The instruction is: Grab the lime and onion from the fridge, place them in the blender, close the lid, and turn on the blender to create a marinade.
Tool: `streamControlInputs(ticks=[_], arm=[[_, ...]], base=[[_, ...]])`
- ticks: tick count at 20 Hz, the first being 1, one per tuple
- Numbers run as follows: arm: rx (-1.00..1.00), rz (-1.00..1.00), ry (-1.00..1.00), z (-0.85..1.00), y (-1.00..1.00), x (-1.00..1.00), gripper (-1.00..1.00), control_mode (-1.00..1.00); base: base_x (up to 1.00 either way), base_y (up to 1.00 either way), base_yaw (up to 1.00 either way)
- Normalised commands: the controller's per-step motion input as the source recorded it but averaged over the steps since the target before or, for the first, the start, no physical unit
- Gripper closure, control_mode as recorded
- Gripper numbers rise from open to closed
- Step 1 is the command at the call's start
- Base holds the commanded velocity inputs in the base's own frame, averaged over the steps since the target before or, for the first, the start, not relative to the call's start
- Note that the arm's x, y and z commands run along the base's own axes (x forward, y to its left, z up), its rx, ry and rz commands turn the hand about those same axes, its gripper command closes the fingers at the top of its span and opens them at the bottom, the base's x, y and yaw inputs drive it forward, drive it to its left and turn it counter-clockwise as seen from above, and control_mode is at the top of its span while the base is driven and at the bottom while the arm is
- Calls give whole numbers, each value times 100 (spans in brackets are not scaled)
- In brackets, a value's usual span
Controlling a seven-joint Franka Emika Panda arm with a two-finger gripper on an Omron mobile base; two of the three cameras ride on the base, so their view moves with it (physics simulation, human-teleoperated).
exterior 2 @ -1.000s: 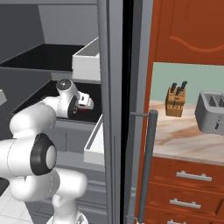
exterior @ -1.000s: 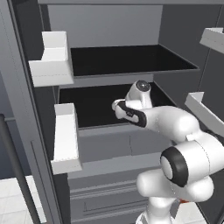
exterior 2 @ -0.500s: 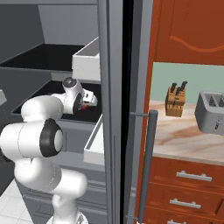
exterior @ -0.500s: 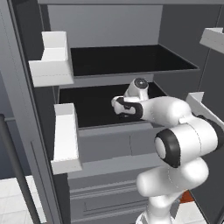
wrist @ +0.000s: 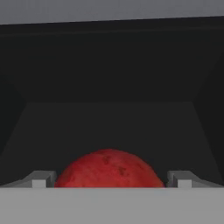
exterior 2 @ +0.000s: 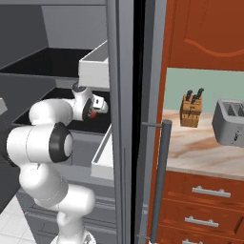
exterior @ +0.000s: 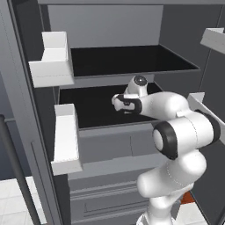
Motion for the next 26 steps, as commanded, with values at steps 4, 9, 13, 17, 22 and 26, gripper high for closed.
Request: streamControlInputs(ticks=[4,9,13,17,22,26], arm=[[0,0,0,-70,0,-5,100,-100],[-1,0,0,-82,0,-32,100,-100],[-1,-1,0,-71,0,-65,100,-100],[0,0,-6,-28,0,-84,100,-100],[4,0,-25,20,0,-100,100,-100],[1,1,-23,72,0,-100,100,-100]], base=[[0,0,0],[0,0,0],[0,0,0],[0,0,0],[0,0,0],[0,0,0]])
